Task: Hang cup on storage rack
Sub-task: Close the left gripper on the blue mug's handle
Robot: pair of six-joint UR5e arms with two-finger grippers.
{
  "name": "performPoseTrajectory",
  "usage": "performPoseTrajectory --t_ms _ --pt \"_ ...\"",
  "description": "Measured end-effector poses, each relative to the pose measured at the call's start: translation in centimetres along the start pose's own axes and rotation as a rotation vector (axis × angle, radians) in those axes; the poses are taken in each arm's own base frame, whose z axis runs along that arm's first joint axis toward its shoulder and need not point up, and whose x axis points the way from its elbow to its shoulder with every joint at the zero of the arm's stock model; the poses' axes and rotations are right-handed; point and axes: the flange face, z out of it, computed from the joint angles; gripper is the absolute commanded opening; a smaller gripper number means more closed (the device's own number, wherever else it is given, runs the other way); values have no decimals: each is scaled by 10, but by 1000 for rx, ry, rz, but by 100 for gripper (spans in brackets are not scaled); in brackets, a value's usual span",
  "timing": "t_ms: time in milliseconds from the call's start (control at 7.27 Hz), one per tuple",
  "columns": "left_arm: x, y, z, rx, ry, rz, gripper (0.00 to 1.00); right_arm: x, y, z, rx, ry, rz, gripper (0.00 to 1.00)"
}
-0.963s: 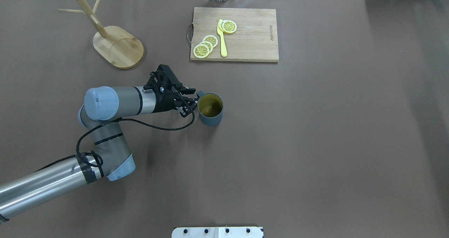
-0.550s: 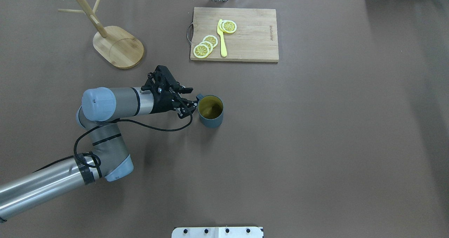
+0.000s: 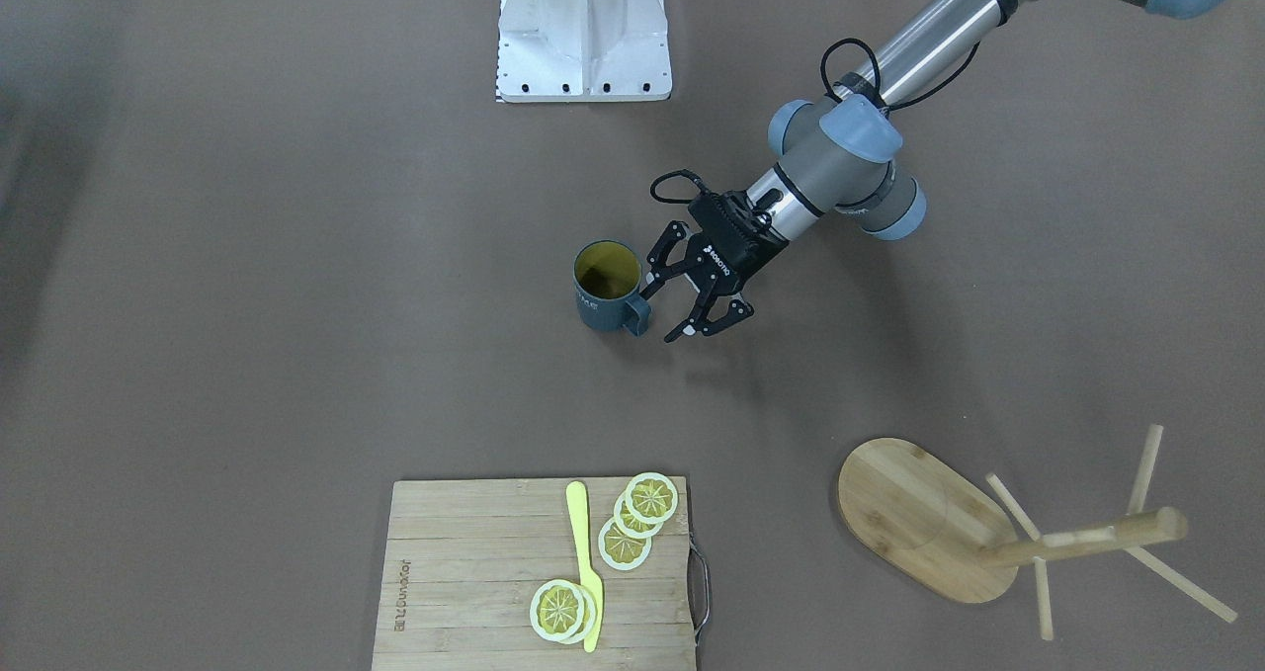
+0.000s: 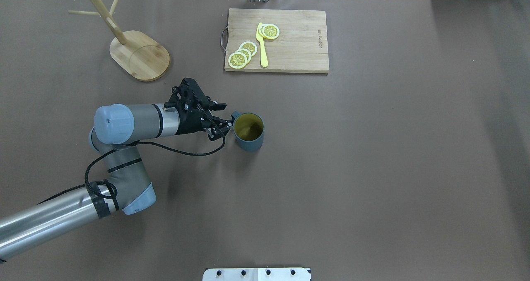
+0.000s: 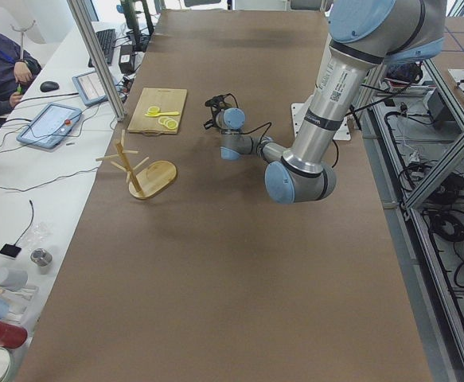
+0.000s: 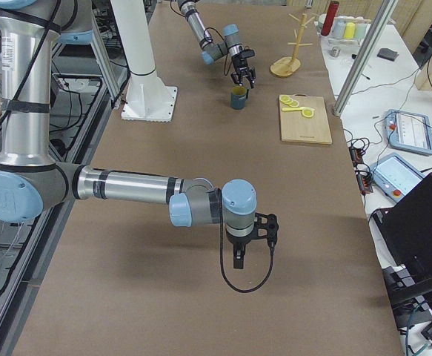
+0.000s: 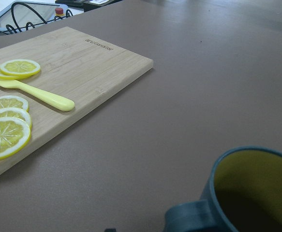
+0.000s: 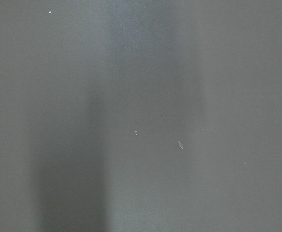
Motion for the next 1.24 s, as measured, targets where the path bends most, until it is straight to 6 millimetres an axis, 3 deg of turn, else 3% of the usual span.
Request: performPoseTrajectory --t_ms 688,826,1238 --pt "6 8 5 -12 2 2 51 0 0 1 -1 0 1 100" --pt "9 9 7 -13 7 0 43 1 0 1 -2 0 1 100" --pt "13 5 9 -9 12 -4 40 1 1 1 -3 1 2 100"
